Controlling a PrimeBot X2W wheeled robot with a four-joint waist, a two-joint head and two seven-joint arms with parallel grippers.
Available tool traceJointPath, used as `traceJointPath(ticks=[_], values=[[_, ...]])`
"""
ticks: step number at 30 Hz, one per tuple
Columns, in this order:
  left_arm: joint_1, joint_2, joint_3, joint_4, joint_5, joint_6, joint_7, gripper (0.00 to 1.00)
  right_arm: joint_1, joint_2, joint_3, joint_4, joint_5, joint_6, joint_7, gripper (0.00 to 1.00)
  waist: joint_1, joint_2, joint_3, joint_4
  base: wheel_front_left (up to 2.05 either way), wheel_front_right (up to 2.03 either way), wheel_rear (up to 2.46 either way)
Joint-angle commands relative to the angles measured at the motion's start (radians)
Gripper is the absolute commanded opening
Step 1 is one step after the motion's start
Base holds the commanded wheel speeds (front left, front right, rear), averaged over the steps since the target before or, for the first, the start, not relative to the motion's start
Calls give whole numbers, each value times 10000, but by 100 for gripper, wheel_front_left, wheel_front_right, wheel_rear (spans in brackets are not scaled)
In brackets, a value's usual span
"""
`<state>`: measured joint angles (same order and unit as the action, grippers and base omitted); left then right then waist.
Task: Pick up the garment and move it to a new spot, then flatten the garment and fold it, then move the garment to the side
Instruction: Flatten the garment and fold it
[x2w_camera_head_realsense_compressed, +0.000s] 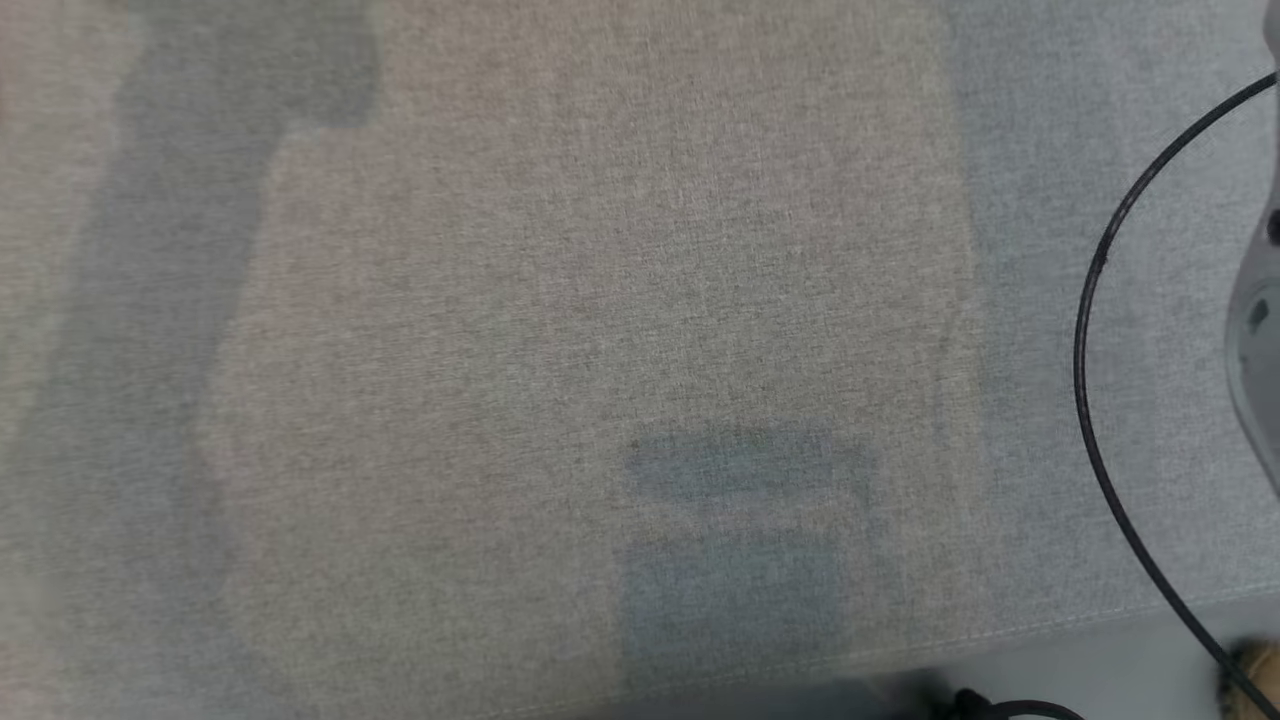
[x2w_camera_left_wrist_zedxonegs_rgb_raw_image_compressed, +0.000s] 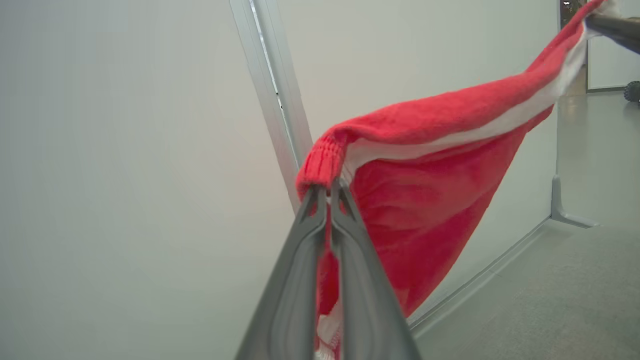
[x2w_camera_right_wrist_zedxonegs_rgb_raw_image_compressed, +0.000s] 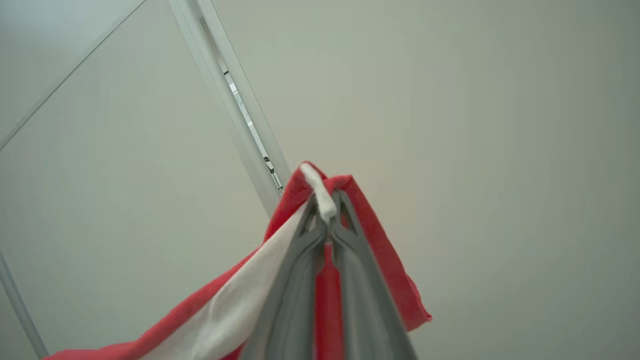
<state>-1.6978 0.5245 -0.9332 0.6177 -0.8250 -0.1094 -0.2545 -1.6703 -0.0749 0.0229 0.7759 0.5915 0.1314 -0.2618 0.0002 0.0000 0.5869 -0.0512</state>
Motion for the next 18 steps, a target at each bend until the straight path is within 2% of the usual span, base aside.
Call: traceJointPath(ticks=[1,5,9,14,18], values=[[233,-159,2,121,22,11,-30,0,363,-5,-18,-76,-145,-14,-30,0,-2,0,807,-340,0,0,0],[1379,-281,216,129,658,-138,-109,0,1974,202,360,-675,-265,-8,-33,0,-2,0,894,-471,0,0,0],[3304,-123,78,-174,598,-208,-117,0,4249,193,886,-1005,-100,-8,-36,0,-2,0,724,-616,0,0,0],[5222,802,-1086,-1588,-499,-199,-117,0,6601,-321,1875,-1558,497,-8,-39,0,-2,0,523,-653,0,0,0],[6359,1616,-1860,-2999,-1255,-203,-110,0,8211,-1145,2594,-2335,1525,-8,-35,0,-2,0,-46,-585,0,0,0]])
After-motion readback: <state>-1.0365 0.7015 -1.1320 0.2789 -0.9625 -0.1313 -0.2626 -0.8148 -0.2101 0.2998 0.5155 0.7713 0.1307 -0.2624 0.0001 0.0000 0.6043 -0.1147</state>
